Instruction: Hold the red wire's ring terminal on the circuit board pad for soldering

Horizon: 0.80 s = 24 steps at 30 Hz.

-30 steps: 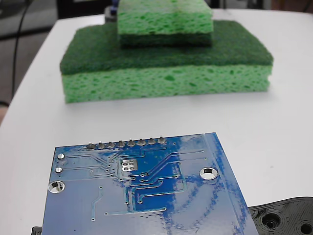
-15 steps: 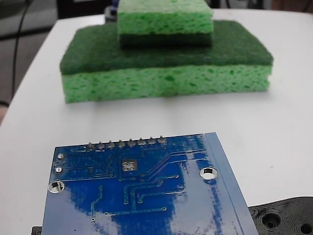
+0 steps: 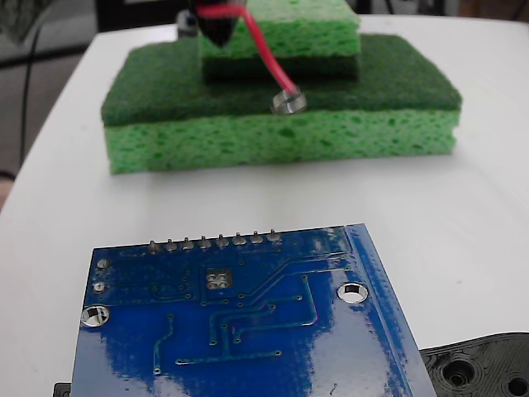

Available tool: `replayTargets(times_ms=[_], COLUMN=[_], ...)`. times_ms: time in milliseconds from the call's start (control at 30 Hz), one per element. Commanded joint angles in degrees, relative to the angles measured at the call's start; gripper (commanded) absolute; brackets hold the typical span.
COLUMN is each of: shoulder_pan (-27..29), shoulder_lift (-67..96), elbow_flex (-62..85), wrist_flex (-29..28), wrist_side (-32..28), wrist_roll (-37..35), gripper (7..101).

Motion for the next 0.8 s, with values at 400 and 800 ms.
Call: replayTargets(times_ms=[400, 800], shoulder_pan=[-1.1, -3.5], shoulder_lift=[-6.9, -9.4], elbow_flex=[-4.7, -12.5], wrist_flex=[-1.0, 8.6], wrist_side=[2.8, 7.8], wrist_roll=[1.3, 2.9], gripper=[100.3, 100.3])
